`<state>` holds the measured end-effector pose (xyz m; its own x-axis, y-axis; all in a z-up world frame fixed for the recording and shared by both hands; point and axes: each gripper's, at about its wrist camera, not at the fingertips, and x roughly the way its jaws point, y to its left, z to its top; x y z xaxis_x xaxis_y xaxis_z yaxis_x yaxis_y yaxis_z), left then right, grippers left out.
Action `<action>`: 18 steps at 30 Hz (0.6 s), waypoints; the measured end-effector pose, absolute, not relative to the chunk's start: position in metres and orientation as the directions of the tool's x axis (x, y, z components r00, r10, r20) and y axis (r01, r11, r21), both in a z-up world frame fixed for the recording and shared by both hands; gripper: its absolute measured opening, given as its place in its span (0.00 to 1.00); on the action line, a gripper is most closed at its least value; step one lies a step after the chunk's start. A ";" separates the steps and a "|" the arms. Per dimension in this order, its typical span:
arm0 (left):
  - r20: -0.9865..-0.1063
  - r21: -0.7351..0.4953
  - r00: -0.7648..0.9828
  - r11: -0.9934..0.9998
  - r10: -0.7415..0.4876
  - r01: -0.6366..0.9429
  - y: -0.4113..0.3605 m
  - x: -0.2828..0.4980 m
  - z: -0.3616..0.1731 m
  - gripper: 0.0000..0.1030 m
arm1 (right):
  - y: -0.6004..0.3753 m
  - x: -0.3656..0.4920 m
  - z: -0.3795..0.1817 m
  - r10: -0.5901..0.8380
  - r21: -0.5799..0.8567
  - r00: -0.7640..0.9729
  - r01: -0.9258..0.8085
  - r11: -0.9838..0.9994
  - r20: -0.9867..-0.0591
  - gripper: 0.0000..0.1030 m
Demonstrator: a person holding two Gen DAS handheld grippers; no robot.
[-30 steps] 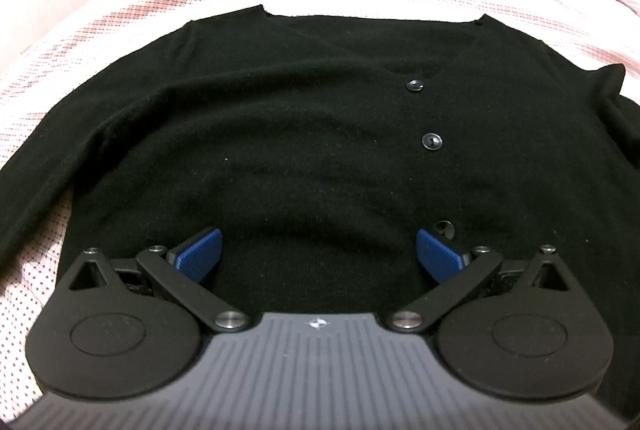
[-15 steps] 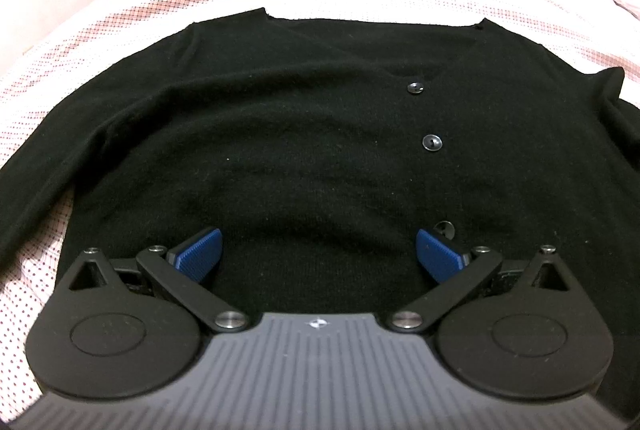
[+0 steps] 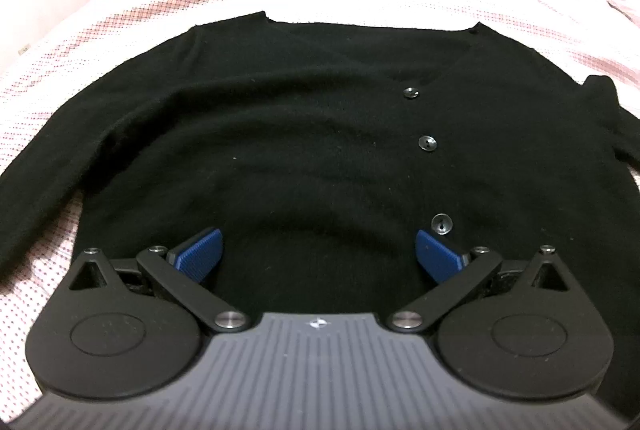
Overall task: Fold small clothes
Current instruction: 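Lower the right gripper onto a cardigan sleeve and close on it, then lift the held sleeve across the cardigan body and open the right gripper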
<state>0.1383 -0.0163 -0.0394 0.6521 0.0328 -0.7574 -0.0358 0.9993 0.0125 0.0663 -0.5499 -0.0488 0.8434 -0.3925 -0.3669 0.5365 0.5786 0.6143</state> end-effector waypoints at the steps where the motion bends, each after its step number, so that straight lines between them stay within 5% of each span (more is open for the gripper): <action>1: -0.755 0.012 0.655 0.999 0.031 -0.034 -0.015 0.137 -0.037 1.00 | -0.544 0.068 -0.041 -0.380 0.611 0.855 0.517 0.599 -0.352 0.07; 18: -0.705 -0.002 0.706 0.995 0.072 -0.104 0.041 0.108 -0.003 1.00 | -0.381 0.148 0.093 0.067 0.557 0.994 -0.008 0.830 -0.086 0.07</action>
